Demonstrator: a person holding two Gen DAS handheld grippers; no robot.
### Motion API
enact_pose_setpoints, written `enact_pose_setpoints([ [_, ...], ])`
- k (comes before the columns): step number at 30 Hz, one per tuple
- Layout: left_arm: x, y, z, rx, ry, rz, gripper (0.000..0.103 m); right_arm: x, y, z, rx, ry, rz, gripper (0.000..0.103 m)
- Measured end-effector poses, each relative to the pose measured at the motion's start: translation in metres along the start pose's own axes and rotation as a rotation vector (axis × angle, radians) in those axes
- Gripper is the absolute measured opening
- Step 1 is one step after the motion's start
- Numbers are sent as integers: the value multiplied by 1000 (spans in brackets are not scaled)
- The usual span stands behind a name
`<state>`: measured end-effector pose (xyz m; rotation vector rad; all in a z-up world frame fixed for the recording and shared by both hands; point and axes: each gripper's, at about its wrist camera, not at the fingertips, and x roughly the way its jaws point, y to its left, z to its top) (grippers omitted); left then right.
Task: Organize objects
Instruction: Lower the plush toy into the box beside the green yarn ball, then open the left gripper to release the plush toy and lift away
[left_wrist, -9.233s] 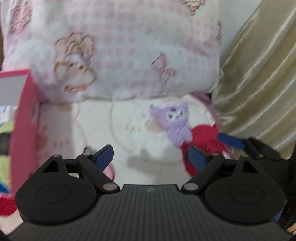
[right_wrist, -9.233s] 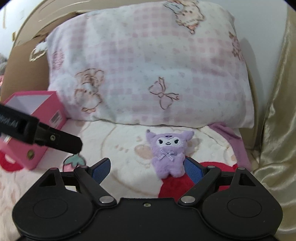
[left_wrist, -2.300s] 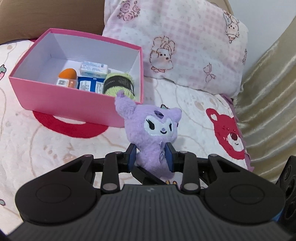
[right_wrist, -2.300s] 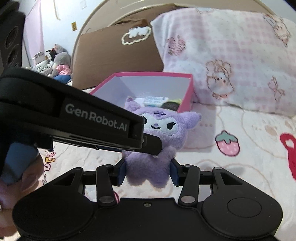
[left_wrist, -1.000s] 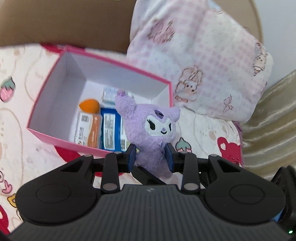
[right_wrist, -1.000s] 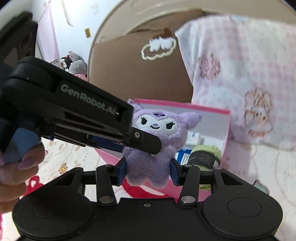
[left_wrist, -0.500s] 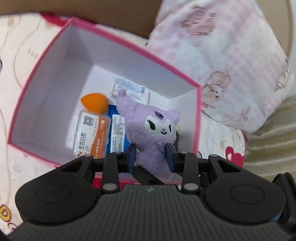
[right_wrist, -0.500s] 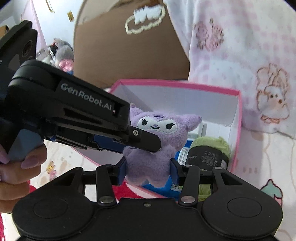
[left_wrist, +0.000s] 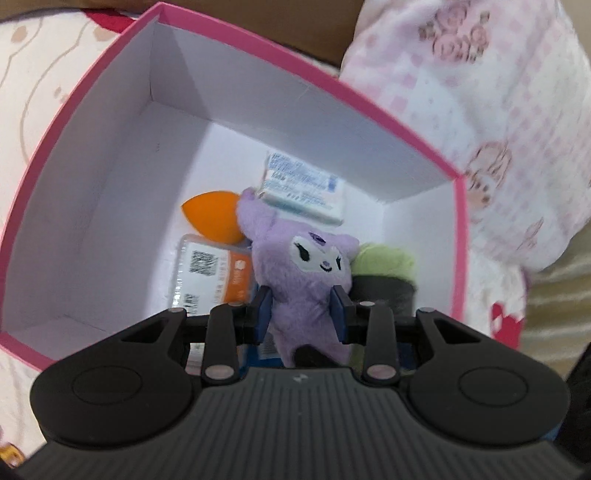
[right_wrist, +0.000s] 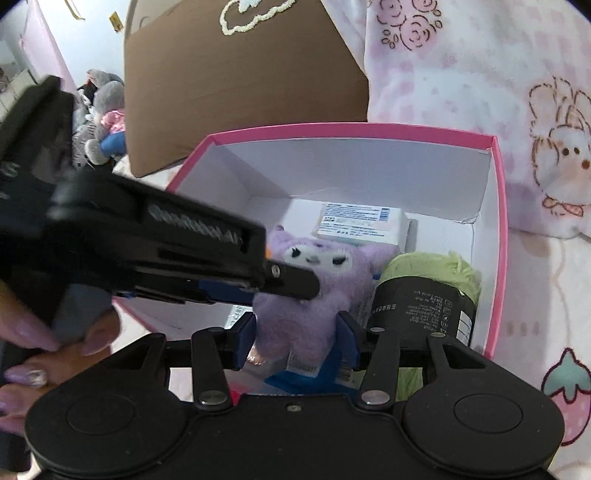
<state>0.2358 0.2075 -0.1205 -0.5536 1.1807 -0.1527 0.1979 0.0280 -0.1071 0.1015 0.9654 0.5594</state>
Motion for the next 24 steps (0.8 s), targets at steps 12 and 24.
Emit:
enact_pose_setpoints([
  [12,8,-3,-11,8,2,36,29,-51,25,-9,-162,-33,-91,54],
  [24,-27,-32,-23,49,-6,160,56,-101,-3,-30,33,-113,-127,61],
])
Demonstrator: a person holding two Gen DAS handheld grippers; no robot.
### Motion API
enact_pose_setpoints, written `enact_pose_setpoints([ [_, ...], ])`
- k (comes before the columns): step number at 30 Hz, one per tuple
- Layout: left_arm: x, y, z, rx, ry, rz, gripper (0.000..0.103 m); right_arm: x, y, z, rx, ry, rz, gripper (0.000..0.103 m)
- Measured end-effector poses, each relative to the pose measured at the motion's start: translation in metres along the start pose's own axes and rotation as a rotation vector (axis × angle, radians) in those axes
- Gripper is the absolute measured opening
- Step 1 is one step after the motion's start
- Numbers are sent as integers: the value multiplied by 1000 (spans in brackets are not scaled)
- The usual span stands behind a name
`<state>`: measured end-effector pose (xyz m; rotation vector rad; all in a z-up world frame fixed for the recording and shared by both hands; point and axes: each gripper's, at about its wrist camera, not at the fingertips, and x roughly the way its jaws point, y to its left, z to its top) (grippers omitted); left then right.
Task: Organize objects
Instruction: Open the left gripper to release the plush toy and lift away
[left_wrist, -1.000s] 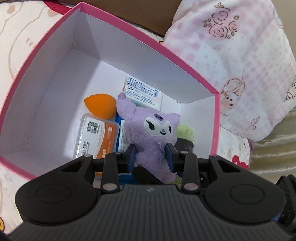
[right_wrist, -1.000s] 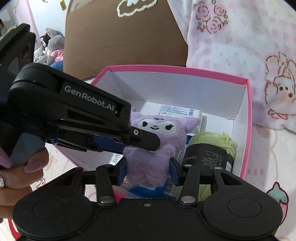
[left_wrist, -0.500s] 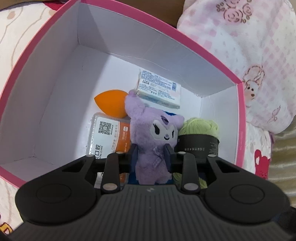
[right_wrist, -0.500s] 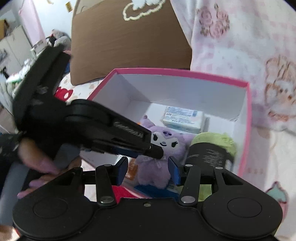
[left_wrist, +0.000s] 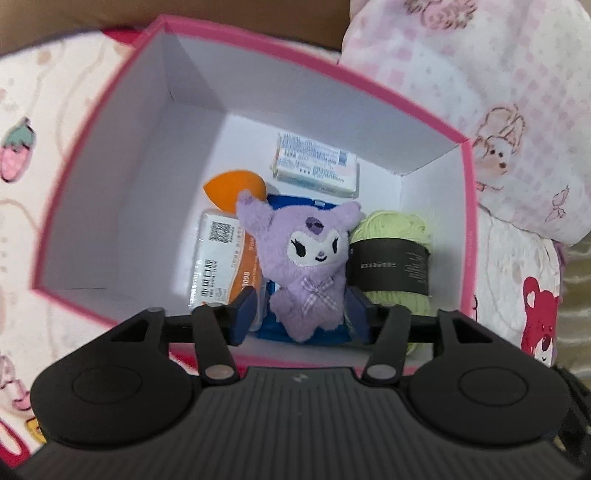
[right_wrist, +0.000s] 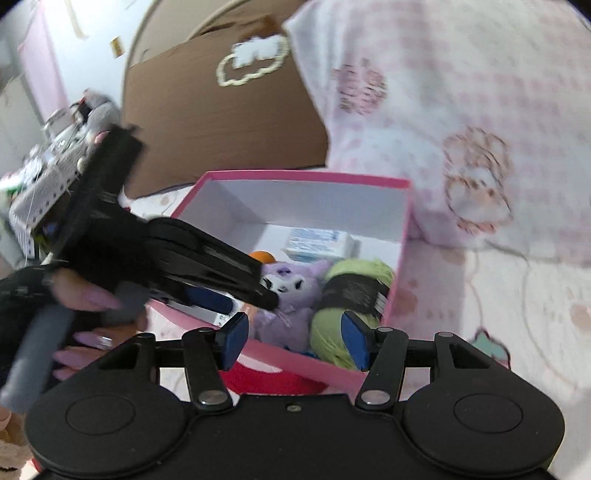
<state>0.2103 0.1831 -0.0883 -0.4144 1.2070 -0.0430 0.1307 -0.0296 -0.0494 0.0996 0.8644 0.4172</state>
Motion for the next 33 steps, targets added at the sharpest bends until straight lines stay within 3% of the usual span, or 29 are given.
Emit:
enact_pose_setpoints([
  [4,-34,-10,-9,41,-56,30,62,-14,-8,-7,13,-9,-28,62],
  [7,-61,-16,-18,61,-93,86,63,-27,-9,-12,1,-7,-36,72],
  [13,-104,-39,-35,106,-142,56,71,-61,-6,-21,-39,4,-12,72],
  [18,-127,-64,-57,144,-158,68,77,-92,-9,-23,-31,-21,-44,75],
  [22,-146,-74,-71,117,-160,12,86,-111,-17,-30,-1,-14,-63,76],
  [27,-164,-92,-91,176,-228,91,94,-136,-28,-41,20,-32,-100,78],
  [30,-169,-100,-103,211,-281,108,99,-148,-32,-45,26,-67,-93,91],
  [33,-167,-106,-117,249,-295,121,100,-158,-31,-51,19,-91,-105,92],
])
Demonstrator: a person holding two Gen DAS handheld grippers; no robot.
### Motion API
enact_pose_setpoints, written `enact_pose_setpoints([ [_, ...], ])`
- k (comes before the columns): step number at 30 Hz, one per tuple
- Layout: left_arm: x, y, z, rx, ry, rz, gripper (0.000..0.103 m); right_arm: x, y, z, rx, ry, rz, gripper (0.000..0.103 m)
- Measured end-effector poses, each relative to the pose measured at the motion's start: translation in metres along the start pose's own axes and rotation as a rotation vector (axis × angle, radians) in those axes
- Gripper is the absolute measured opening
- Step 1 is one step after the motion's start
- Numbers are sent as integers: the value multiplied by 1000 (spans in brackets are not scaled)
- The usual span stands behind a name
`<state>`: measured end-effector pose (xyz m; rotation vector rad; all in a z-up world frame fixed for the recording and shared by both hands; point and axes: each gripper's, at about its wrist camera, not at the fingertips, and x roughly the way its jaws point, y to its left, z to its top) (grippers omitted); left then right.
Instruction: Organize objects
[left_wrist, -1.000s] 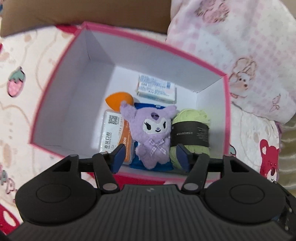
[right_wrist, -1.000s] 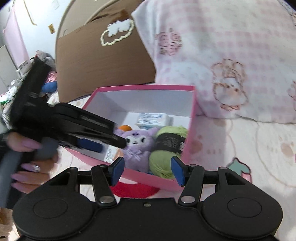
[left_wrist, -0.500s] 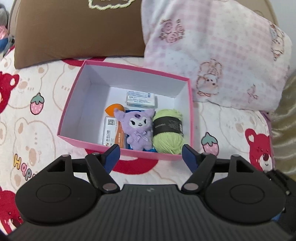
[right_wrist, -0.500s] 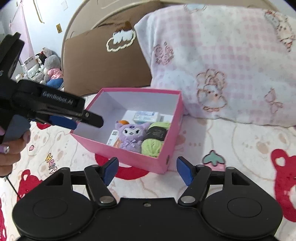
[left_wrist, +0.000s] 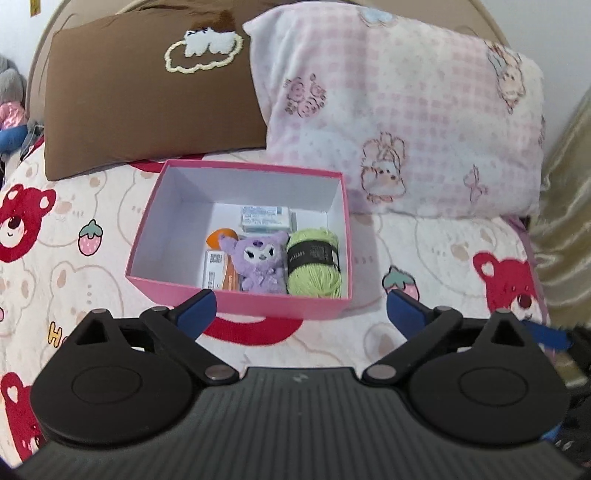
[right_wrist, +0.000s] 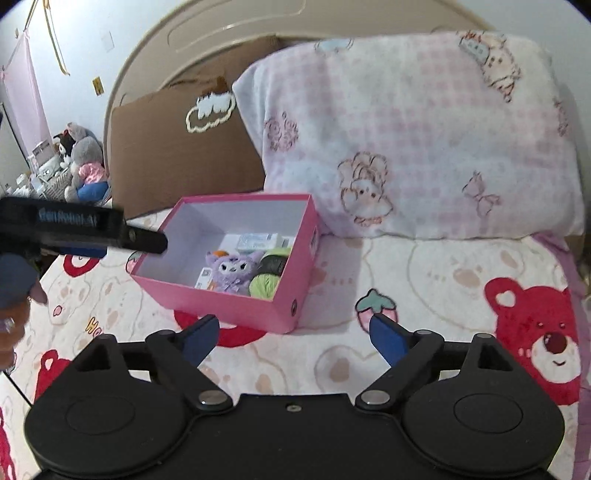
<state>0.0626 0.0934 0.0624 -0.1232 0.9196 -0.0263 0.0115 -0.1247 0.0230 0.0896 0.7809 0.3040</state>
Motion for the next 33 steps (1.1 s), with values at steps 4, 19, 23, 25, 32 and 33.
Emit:
enact_pose_setpoints([
  [4,0,-7,-18,20,-4,13,100,-4,-2,-6,21,5,-17,96],
  [19,32,-7,-70,-61,89,72,103,19,-34,-41,166,118,-176,97],
  [23,32,-10,-78,-42,88,64,103,17,-36,-49,174,140,-143,97],
  [25,31,-12,-81,-28,73,69,103,15,-36,-50,165,140,-144,97],
  [32,34,-21,-92,-13,114,26,103,14,-41,-54,212,170,-156,97],
  [33,36,-22,-93,-1,124,21,103,14,-42,-54,222,170,-160,97],
])
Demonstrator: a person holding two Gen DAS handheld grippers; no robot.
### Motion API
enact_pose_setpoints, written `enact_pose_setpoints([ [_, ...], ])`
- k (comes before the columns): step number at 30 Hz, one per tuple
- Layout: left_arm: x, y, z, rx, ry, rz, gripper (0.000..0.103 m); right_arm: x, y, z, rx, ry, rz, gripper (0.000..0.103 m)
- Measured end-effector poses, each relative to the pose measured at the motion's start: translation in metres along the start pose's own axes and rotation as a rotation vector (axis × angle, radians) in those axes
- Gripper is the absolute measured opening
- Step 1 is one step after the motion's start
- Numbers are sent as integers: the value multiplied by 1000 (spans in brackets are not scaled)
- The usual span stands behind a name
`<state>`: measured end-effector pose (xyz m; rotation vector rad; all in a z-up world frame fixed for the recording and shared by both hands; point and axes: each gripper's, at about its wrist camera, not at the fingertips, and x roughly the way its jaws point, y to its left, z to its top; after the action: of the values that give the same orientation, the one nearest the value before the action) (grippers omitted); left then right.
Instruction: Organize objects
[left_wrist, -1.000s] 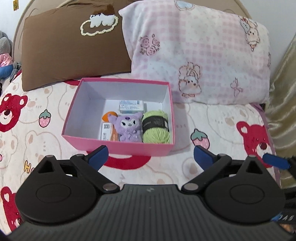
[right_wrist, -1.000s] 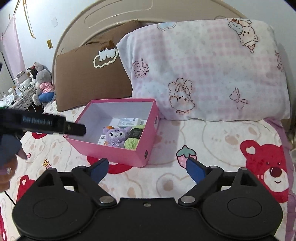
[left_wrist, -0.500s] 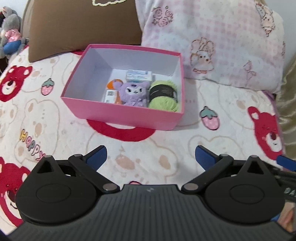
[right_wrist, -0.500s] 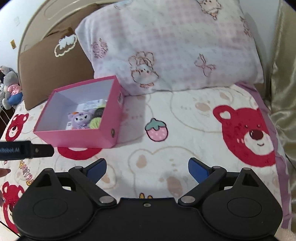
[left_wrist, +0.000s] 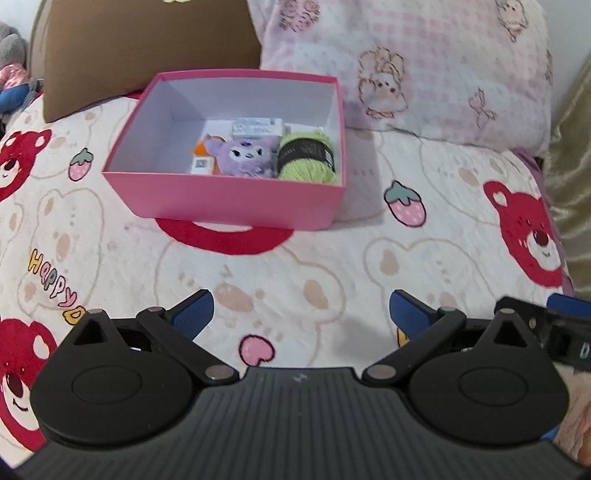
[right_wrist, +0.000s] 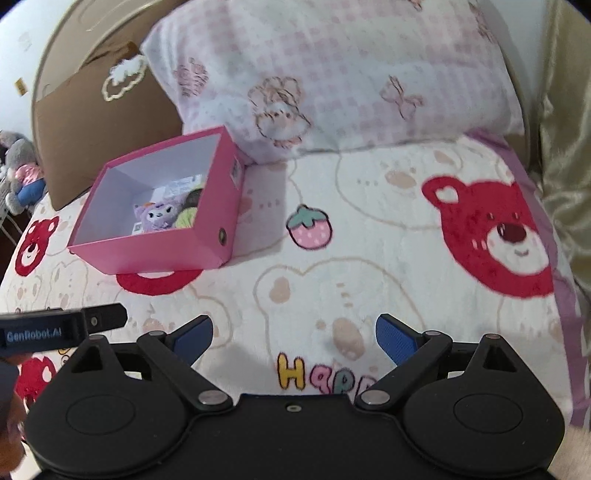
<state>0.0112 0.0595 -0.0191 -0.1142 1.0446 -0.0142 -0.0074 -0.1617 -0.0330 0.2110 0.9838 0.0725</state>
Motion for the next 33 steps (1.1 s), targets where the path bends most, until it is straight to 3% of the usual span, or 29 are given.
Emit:
enact_pose_setpoints([
  [9,-3,-6,-2,31,14,-17,103,-11,8,-2,-43,-21,-27,97],
  [16,-8,-5,-5,51,10,-3,103,-17,16,-6,-131,-32,-172,97],
  [33,-7,0,-10,37,45,37,103,-29,19,-14,-121,-48,-156,97],
])
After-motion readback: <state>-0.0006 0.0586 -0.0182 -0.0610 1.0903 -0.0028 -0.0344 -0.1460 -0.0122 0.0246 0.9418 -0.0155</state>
